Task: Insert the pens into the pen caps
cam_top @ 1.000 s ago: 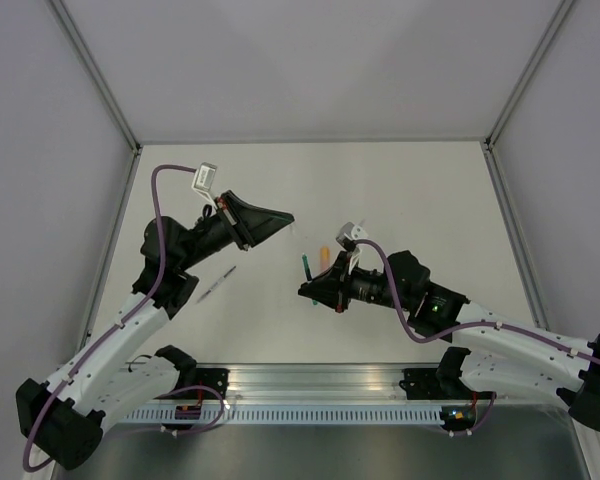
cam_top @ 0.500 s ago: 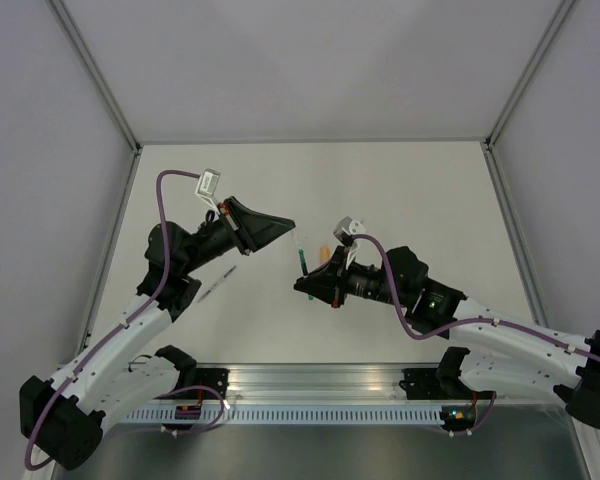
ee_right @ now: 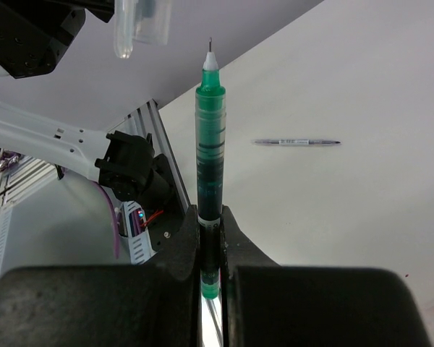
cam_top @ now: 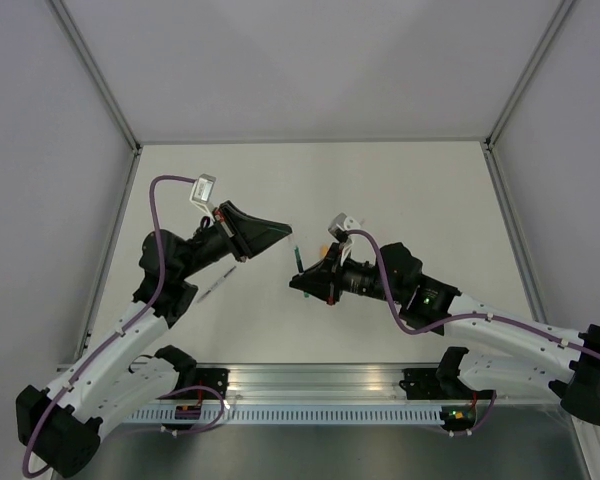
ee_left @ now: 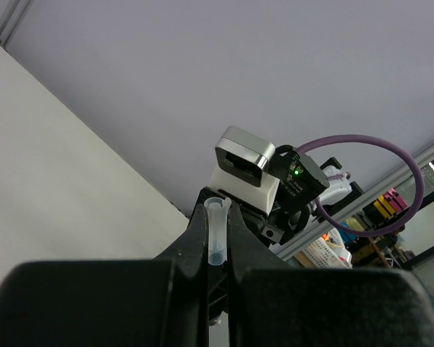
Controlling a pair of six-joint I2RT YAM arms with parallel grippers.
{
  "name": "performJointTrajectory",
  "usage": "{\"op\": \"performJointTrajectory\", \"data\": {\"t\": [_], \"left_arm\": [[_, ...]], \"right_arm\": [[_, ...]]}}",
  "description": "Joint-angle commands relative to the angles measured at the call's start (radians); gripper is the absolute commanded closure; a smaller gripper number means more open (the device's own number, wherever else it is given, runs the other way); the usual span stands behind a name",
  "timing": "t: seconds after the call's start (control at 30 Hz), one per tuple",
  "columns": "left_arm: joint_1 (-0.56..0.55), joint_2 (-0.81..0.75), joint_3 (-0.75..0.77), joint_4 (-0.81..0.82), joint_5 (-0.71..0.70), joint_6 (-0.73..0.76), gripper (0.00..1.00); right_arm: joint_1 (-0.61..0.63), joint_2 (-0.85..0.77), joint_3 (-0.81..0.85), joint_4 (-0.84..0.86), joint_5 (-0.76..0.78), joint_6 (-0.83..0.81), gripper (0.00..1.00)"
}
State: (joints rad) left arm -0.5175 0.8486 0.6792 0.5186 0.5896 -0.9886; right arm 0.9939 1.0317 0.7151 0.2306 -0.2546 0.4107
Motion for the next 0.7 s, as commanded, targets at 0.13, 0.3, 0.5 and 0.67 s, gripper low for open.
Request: {"op": "performJointTrajectory", "data": {"t": [0.13,0.3,0.5,0.67], "left_arm": [[-0.003,-0.020,0.002,0.021,0.033,0.054,0.98],[-0.004,-0.029,0.019,0.012,0.030,0.068,0.98],[-0.004,-0.020,0.036,-0.005,0.022,0.088,0.98],[-0.004,-0.016,0.029,-0.005,0.021,0.096,0.98]], "right_arm": [[0.003,0.004,0.046,0.058,-0.008,0.016,1.00],[0.003,0.010,0.041,0.058,-0.037,0.016,1.00],[0.003,0.011,0.046,0.064,-0.061,0.014,1.00],[0.003,0.014,0.047,0.064,-0.061,0.017,1.00]]}}
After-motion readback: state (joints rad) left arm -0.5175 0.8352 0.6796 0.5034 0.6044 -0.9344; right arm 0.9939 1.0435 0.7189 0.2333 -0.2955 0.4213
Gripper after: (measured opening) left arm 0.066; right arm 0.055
